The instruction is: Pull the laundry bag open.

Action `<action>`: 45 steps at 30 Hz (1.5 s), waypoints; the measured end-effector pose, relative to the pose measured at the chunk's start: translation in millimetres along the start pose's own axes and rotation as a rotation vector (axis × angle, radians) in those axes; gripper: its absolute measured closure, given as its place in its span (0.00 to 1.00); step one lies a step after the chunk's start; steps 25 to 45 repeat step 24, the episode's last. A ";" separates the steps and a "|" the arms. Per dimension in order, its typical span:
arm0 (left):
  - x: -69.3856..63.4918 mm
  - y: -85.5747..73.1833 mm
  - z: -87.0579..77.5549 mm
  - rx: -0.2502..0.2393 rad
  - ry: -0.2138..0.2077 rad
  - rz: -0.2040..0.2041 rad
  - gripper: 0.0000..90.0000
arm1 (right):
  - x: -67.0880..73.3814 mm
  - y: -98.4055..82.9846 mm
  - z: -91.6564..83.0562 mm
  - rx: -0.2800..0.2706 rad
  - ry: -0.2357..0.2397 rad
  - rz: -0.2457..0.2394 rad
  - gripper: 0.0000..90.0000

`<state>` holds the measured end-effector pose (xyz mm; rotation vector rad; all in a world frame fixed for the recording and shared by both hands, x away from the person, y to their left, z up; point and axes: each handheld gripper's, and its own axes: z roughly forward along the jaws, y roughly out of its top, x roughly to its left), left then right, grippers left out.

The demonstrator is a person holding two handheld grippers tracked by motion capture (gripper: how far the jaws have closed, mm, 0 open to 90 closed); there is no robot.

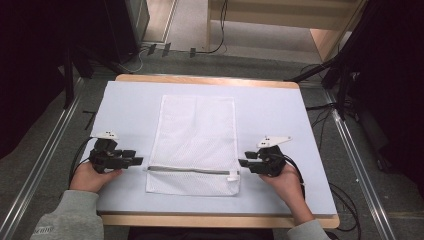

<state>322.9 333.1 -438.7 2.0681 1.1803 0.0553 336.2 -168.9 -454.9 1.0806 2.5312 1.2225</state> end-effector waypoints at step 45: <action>11.2 0.1 -1.2 -0.022 0.054 -0.058 0.36 | -34.3 -13.6 -11.1 -0.038 -0.122 0.096 0.33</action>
